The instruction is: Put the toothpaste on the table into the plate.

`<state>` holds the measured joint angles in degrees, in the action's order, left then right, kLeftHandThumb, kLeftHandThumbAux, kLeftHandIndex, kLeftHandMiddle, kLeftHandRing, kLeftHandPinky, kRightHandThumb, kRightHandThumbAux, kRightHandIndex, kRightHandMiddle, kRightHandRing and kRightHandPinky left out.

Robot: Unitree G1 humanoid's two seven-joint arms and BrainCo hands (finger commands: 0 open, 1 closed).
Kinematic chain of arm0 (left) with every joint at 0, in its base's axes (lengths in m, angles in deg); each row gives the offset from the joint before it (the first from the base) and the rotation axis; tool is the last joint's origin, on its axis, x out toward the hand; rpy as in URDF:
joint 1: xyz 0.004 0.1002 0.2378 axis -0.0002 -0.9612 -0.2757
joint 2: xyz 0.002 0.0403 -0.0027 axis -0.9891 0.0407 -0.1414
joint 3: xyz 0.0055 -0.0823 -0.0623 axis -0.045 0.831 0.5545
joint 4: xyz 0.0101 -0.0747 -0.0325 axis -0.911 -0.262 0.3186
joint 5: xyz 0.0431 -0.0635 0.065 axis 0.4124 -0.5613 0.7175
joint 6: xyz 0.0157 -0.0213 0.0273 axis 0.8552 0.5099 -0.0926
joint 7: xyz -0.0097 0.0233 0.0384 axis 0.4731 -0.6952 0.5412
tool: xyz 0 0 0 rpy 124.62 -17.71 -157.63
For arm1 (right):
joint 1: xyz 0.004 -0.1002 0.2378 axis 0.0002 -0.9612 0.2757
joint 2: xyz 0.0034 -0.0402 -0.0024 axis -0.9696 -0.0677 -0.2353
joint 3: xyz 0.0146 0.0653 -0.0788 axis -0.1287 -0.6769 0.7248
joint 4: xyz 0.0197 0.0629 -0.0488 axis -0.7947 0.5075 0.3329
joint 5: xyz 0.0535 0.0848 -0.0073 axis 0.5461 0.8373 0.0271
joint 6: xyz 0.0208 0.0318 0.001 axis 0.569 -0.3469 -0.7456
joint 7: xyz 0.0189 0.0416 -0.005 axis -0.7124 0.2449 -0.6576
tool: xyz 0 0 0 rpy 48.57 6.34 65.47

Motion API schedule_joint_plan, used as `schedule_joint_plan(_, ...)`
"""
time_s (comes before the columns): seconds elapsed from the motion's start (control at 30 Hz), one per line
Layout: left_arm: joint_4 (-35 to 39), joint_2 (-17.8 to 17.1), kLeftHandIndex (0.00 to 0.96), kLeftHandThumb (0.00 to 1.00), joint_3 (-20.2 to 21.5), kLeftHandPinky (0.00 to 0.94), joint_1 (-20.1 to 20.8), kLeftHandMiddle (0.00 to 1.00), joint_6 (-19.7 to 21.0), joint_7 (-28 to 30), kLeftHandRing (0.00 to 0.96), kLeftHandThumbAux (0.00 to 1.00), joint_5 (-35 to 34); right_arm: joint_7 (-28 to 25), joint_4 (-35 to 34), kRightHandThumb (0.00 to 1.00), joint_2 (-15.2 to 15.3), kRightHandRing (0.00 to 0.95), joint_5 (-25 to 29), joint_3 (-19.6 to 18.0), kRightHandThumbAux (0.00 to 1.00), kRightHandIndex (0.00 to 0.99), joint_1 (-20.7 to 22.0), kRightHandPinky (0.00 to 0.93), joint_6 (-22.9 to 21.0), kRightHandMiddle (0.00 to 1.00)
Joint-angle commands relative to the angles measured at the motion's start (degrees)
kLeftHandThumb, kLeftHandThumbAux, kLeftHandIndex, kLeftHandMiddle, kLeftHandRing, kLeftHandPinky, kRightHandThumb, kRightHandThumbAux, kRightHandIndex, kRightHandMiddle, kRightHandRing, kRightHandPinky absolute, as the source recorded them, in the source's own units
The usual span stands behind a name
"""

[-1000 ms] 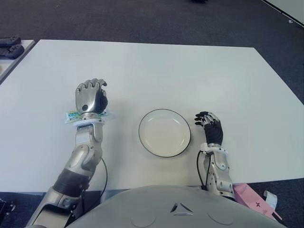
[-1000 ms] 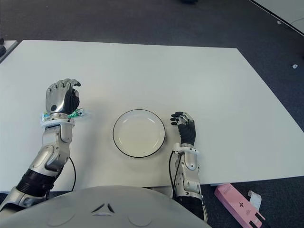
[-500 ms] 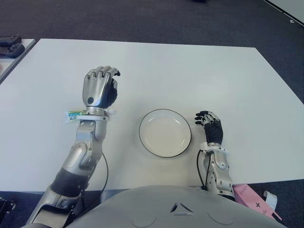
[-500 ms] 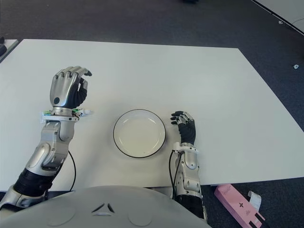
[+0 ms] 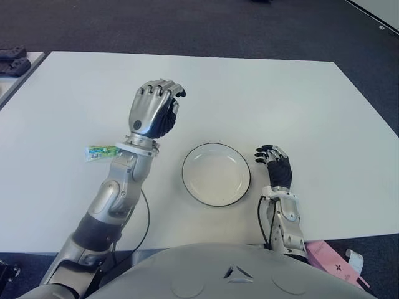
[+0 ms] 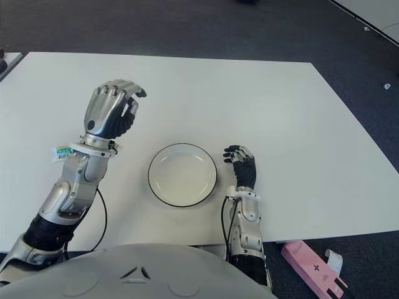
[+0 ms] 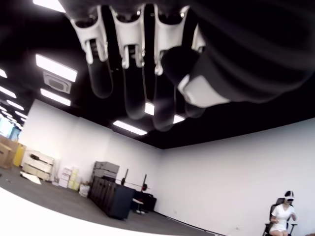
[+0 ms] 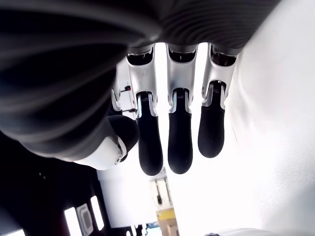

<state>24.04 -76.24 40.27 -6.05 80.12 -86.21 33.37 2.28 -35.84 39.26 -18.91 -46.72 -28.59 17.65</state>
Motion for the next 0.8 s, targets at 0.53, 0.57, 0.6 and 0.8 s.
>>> schedule_joint_plan(0.53,-9.65,-16.03,0.406,0.789,4.59,0.387,0.9,0.456,-0.96,22.05,0.439,0.512,-1.49,0.88,1.83,0.709,-1.78,0.498,0.56,-0.25,0.723,0.428,-1.33,0.505,-2.22,0.493)
schedule_joint_plan(0.57,-9.28,-16.38,0.373,0.759,4.39,0.351,0.96,0.428,-0.46,22.97,0.405,0.451,-1.08,0.87,1.79,0.709,-1.75,0.497,0.58,-0.26,0.723,0.428,-1.37,0.504,-2.25,0.493)
schedule_joint_plan(0.6,-8.51,-17.04,0.352,0.739,4.28,0.328,1.13,0.409,0.76,25.19,0.383,0.411,-0.29,0.85,1.76,0.709,-1.7,0.497,0.58,-0.23,0.723,0.428,-1.41,0.503,-2.3,0.493)
schedule_joint_plan(0.8,-7.62,-18.8,0.112,0.634,4.85,0.155,0.91,0.216,3.87,30.65,0.189,0.303,1.69,0.77,1.65,0.709,-1.52,0.495,0.67,-0.15,0.723,0.428,-1.6,0.503,-2.38,0.492)
